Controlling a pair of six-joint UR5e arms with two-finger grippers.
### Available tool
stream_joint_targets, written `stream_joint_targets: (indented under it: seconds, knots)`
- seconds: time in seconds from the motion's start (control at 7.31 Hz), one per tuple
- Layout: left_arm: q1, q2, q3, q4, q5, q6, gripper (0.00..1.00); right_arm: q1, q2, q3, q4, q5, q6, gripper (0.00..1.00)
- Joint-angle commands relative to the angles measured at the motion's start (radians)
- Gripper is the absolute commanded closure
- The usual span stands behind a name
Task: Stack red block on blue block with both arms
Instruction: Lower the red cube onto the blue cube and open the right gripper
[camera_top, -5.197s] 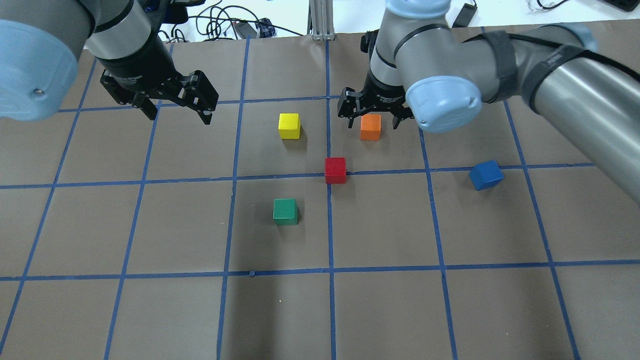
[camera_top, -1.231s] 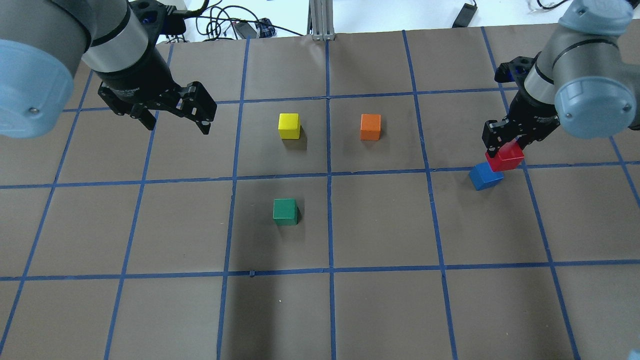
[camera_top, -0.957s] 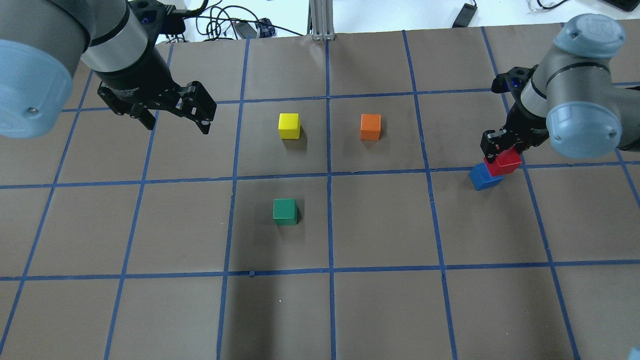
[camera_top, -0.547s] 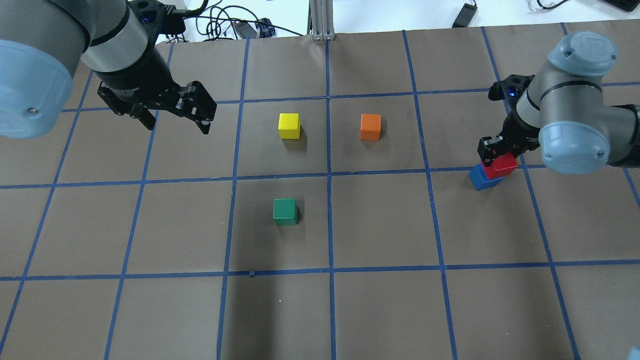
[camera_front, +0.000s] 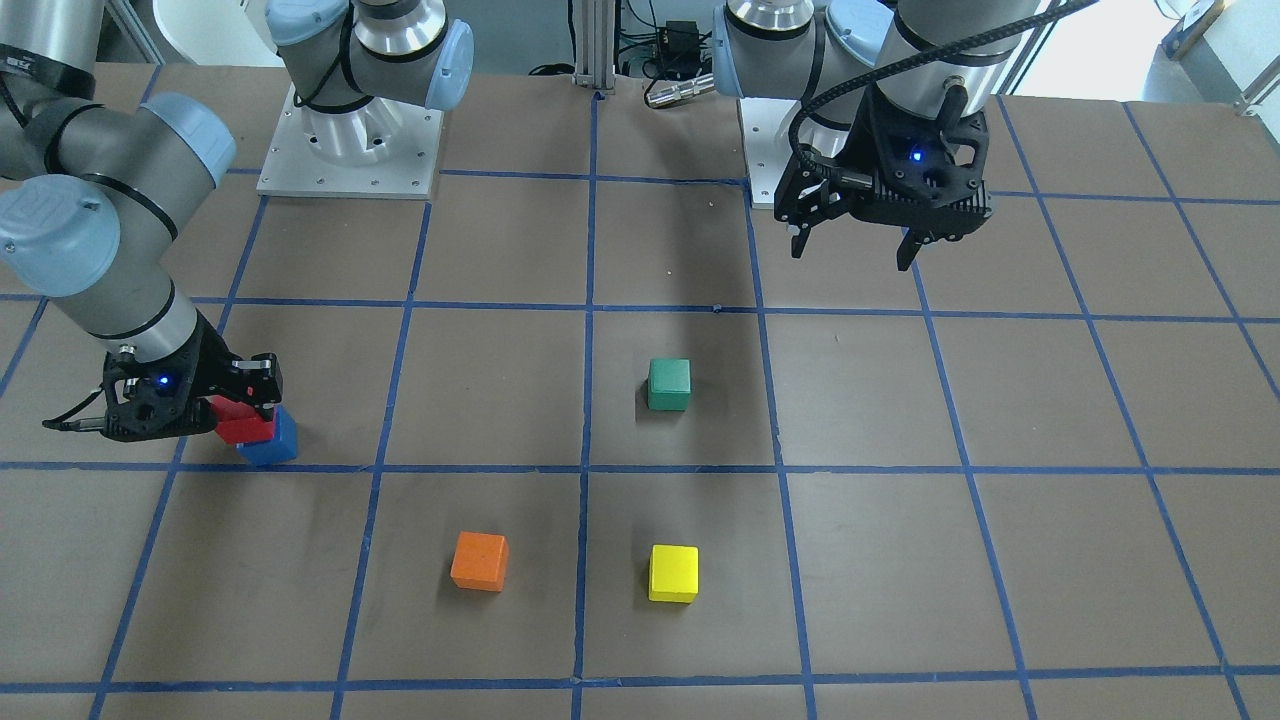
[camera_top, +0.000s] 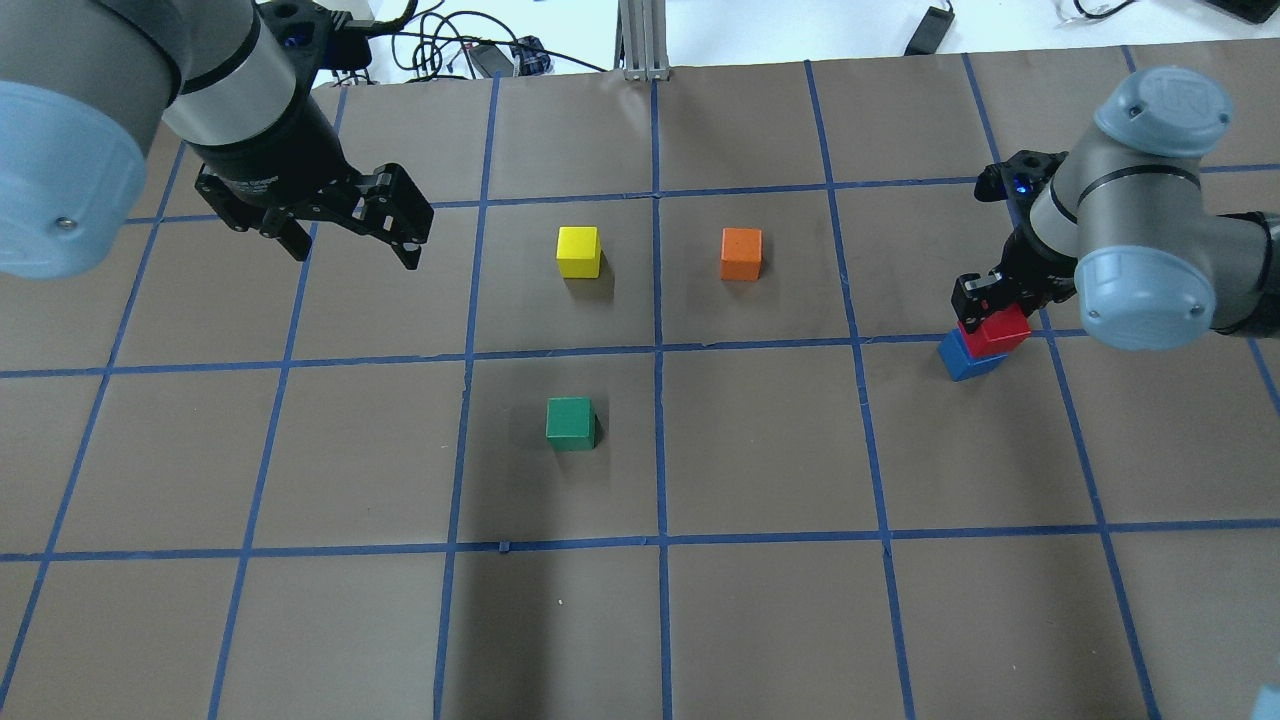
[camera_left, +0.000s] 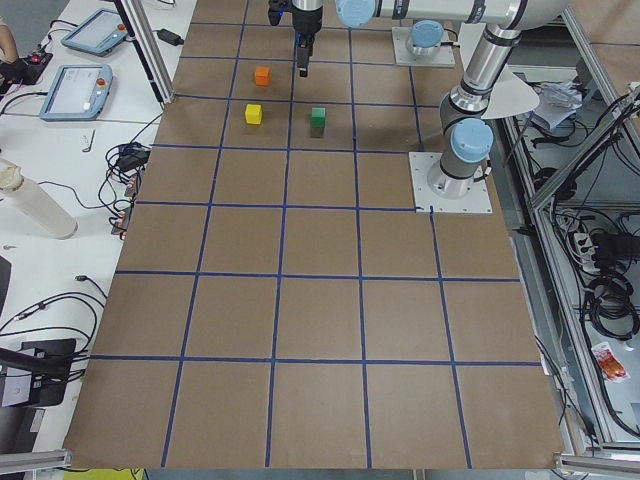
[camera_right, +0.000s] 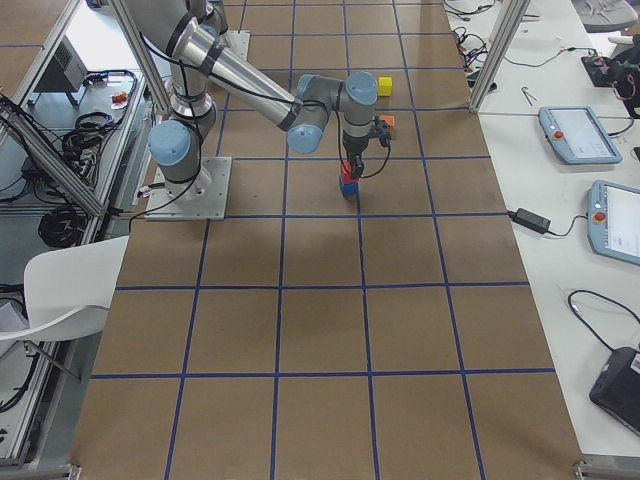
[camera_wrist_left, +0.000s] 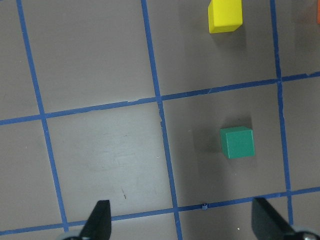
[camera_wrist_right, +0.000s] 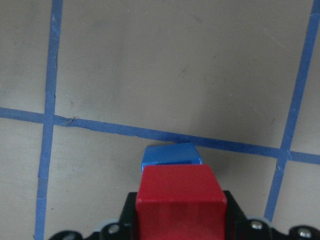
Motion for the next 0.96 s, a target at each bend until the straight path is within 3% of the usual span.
stream_joint_targets:
  seconds: [0.0, 0.41, 0.68, 0.82]
  knots:
    - [0.000, 0.000, 0.000, 0.000, 0.000, 0.000, 0.00, 0.000, 0.004, 0.001, -0.002, 0.001, 0.001, 0.93]
    - [0.000, 0.000, 0.000, 0.000, 0.000, 0.000, 0.00, 0.000, 0.010, 0.004, -0.002, 0.001, 0.002, 0.32]
    - [-0.002, 0.000, 0.000, 0.002, -0.001, 0.000, 0.00, 0.000, 0.010, 0.003, -0.002, 0.001, 0.004, 0.11]
    - [-0.002, -0.001, 0.001, 0.000, 0.000, -0.002, 0.00, 0.000, 0.010, 0.000, 0.000, 0.001, 0.002, 0.08]
